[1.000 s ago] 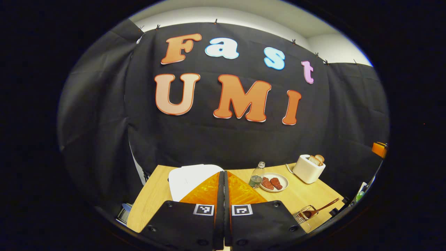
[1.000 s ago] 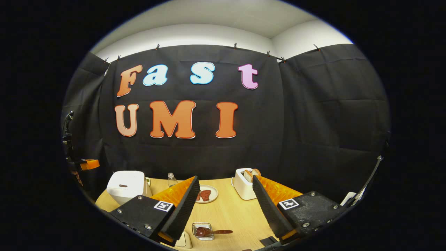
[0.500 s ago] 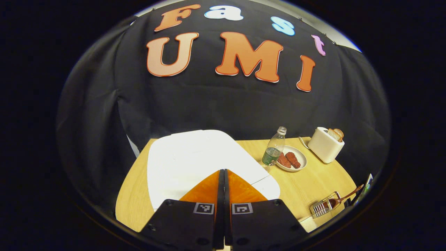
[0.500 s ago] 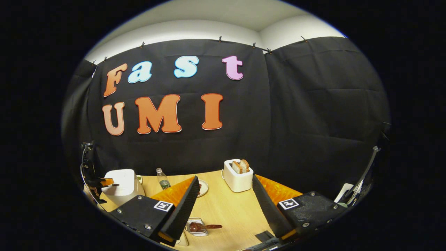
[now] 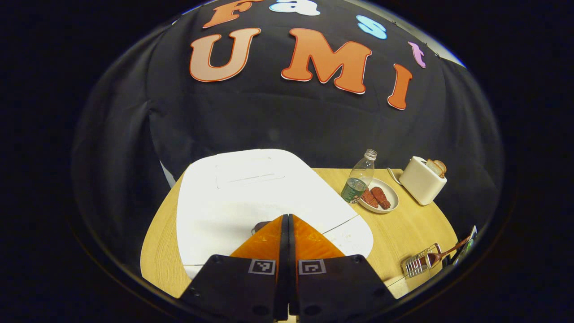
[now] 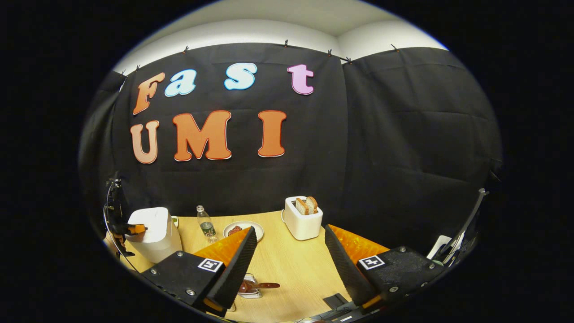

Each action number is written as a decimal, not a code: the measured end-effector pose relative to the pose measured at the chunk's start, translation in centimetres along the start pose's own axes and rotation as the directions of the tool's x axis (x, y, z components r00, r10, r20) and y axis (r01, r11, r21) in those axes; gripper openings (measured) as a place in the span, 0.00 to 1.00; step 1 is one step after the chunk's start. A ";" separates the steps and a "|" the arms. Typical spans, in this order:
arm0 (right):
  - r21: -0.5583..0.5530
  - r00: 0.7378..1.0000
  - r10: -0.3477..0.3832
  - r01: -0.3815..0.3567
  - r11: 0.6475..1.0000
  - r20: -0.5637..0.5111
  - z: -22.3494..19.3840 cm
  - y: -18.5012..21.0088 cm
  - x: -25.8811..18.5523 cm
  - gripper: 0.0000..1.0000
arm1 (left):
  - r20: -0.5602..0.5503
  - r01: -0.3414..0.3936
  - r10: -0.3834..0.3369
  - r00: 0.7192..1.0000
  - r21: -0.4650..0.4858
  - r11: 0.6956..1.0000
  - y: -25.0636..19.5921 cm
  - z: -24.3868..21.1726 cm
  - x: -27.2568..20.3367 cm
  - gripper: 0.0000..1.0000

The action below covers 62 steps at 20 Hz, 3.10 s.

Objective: Close the left gripper, press the button to open the rice cooker; take a wooden spoon from the chopstick holder with the right hand, scoop a spoonful of rice and pour it into the rice cooker, then put the wooden spoon back into the chopstick holder.

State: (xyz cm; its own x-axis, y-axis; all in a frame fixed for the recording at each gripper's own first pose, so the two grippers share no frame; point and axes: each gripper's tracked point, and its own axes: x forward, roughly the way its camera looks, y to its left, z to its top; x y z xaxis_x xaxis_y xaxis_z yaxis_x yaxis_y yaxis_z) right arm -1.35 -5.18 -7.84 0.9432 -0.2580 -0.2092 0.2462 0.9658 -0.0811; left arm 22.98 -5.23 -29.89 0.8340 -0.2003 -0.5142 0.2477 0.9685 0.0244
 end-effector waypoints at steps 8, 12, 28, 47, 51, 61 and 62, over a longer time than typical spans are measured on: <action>0.037 0.999 0.049 -0.049 0.998 0.024 0.0 1.4 -0.7 0.94 | 0.240 -0.125 0.116 0.964 0.023 0.992 0.1 11.0 -5.8 0.05; 0.042 0.996 0.060 -0.063 0.997 0.068 0.6 1.3 -1.0 0.94 | 0.339 -0.078 0.086 0.937 -0.037 0.996 -0.3 16.4 -12.2 0.05; 0.165 0.987 0.153 -0.143 0.976 -0.054 -12.9 4.1 3.5 0.94 | 0.511 -0.237 0.236 0.826 -0.066 0.969 4.8 18.0 -31.6 0.08; 0.412 0.943 0.214 -0.094 0.906 -0.255 -22.5 6.6 7.1 0.87 | 0.495 -0.319 0.330 0.804 -0.111 0.941 8.1 13.4 -37.4 1.00; 0.478 0.953 0.205 -0.076 0.875 -0.224 -21.7 6.2 8.3 0.63 | 0.486 -0.339 0.348 0.802 -0.110 0.934 9.2 13.1 -37.9 1.00; 0.572 0.937 0.264 -0.089 0.815 -0.231 -20.9 9.3 8.2 0.16 | 0.489 -0.293 0.328 0.808 -0.149 0.944 11.0 13.5 -37.8 1.00; 0.554 0.939 0.255 -0.087 0.828 -0.232 -20.4 9.4 8.1 0.14 | 0.493 -0.287 0.324 0.808 -0.151 0.946 11.0 13.6 -38.0 1.00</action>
State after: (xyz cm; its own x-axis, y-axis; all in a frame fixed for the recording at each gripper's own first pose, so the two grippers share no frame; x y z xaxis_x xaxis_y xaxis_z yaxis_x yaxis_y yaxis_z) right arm 4.08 1.30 -30.16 0.8963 -0.0021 -0.4434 0.2451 0.8357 0.4914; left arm 0.76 11.05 1.55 0.9967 0.0793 0.0150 -0.0799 0.9960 0.0412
